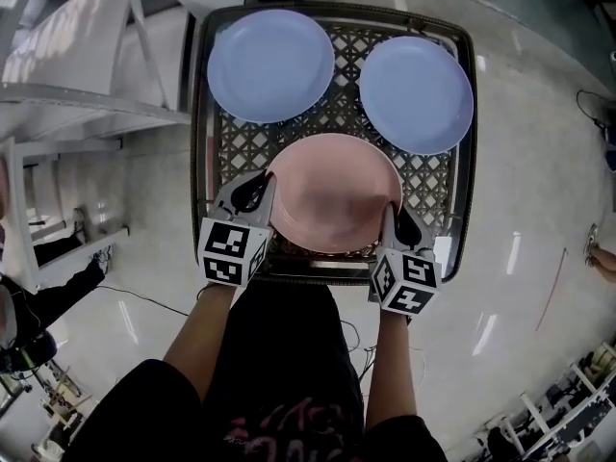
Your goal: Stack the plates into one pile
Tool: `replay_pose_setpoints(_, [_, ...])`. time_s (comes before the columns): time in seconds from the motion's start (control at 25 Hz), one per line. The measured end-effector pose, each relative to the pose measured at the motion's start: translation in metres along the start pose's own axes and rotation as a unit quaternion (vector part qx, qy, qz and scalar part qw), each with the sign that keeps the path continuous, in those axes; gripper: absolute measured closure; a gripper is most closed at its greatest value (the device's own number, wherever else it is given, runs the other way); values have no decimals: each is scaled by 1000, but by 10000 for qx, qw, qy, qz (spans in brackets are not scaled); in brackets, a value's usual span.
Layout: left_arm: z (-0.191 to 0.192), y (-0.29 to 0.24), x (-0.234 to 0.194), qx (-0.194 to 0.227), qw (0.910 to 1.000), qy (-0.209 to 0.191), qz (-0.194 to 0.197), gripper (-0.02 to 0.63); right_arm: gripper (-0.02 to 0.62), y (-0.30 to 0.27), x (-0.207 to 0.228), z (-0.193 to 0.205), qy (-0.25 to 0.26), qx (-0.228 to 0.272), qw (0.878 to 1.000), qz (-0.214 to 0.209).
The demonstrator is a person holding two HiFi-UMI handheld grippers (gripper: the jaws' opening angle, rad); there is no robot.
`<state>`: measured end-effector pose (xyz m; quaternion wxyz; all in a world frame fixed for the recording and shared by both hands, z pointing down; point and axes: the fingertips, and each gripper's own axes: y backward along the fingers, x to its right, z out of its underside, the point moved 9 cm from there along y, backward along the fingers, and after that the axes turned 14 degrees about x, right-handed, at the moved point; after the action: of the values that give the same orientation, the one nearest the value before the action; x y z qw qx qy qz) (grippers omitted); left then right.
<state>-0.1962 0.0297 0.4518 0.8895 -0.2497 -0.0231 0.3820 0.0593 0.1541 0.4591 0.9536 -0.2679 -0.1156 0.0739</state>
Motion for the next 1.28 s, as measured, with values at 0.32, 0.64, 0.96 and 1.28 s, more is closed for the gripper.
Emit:
replay_pose_setpoints(0.32, [-24, 16, 16, 304, 9995, -90, -73, 589, 549, 21, 5, -21, 42, 295, 9995, -75])
replay_pose_setpoints(0.64, [-45, 37, 48, 641, 9976, -211, -163, 591, 551, 54, 18, -37, 90, 639, 9978, -166])
replay_pose_setpoints(0.96, [-49, 50, 68, 836, 9960, -205, -226, 589, 552, 74, 28, -46, 185, 820, 9962, -240])
replay_pose_setpoints(1.28, [-60, 46, 61, 876, 9957, -212, -200, 591, 552, 67, 25, -56, 179, 858, 9959, -210])
